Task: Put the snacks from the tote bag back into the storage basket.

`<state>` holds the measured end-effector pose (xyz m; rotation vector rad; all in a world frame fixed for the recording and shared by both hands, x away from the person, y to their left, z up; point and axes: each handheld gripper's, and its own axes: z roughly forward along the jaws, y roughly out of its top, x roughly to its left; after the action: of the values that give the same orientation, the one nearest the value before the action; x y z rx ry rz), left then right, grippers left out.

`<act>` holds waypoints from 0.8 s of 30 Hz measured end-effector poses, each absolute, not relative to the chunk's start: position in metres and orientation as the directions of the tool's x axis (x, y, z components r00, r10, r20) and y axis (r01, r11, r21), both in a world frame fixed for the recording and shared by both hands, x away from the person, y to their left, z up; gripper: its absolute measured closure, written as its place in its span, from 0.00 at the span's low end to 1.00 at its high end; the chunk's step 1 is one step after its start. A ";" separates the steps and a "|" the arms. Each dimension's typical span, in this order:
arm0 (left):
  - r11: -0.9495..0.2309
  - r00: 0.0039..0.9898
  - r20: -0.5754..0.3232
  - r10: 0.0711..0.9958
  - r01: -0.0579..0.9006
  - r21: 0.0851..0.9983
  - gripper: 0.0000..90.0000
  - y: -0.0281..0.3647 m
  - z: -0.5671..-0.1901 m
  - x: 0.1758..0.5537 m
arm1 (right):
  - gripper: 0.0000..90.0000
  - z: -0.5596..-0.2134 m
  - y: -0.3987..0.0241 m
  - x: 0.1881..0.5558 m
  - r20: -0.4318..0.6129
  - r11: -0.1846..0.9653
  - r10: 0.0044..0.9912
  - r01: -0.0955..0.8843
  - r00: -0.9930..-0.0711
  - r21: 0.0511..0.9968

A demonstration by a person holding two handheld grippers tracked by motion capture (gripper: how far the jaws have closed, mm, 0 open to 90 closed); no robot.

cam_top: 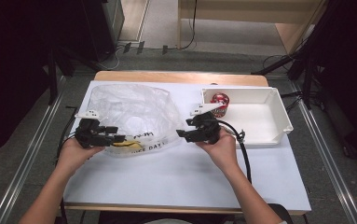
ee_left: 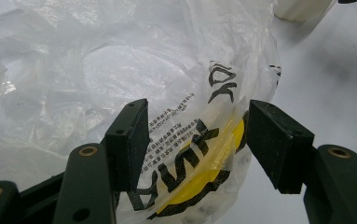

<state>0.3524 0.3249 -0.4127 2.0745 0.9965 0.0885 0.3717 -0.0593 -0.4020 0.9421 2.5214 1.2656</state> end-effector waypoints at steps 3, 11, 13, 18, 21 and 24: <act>-0.356 0.686 -0.265 0.678 0.621 0.698 0.45 0.324 -0.413 0.352 | 0.46 -0.404 -0.056 0.370 0.127 0.443 0.605 0.465 -0.786 0.767; -0.363 0.688 -0.260 0.677 0.620 0.696 0.45 0.323 -0.413 0.352 | 0.46 -0.410 -0.048 0.367 0.122 0.454 0.597 0.459 -0.793 0.763; -0.363 0.688 -0.260 0.677 0.620 0.696 0.45 0.323 -0.413 0.352 | 0.46 -0.412 -0.047 0.367 0.115 0.465 0.593 0.455 -0.797 0.759; -0.363 0.688 -0.262 0.677 0.621 0.695 0.45 0.323 -0.413 0.352 | 0.46 -0.413 -0.045 0.366 0.106 0.470 0.599 0.456 -0.793 0.756; -0.365 0.690 -0.261 0.675 0.620 0.694 0.45 0.323 -0.413 0.352 | 0.46 -0.413 -0.045 0.367 0.106 0.471 0.600 0.457 -0.793 0.754; -0.363 0.689 -0.263 0.675 0.621 0.695 0.45 0.323 -0.413 0.352 | 0.46 -0.413 -0.045 0.367 0.106 0.473 0.599 0.457 -0.793 0.753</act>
<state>0.3521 0.3230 -0.4134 2.0820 0.9910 0.0848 0.3667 -0.0447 -0.4133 0.9220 2.5437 1.2208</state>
